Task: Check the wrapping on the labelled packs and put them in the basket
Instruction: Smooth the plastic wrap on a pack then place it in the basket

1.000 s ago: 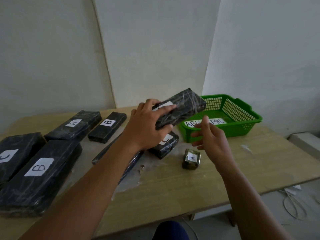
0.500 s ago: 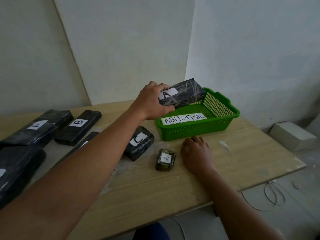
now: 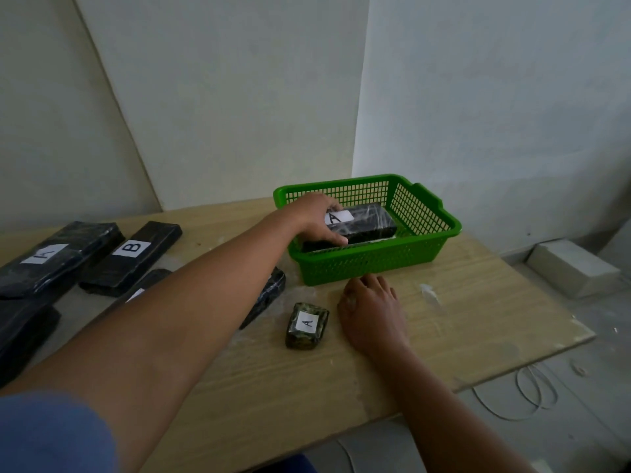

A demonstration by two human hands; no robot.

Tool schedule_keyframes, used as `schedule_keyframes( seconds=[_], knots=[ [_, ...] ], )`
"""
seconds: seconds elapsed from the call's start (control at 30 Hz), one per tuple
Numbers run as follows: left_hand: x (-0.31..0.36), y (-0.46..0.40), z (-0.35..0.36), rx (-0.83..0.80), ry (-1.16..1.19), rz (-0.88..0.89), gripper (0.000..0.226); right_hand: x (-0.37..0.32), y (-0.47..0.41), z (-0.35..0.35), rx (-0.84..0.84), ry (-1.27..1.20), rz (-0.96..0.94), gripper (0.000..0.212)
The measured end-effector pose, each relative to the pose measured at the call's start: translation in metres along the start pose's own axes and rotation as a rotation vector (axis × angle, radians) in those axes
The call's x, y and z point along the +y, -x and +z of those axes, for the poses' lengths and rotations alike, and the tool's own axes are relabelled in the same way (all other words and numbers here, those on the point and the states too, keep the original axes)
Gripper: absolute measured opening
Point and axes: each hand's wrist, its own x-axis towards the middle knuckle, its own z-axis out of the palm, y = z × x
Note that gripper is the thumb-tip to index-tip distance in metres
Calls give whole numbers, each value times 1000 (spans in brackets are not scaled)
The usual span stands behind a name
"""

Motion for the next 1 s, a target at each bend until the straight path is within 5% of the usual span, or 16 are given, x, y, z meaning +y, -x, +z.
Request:
schedule_keyframes(
  seconds=[0.27,1.0],
  knots=[
    [-2,-19,21,-227,-46,-41,65,2,-3,3,-1,1,6,30],
    [0,-9,22,-212,-55,-7,53,3,-4,3,-7,7,7,31]
  ],
)
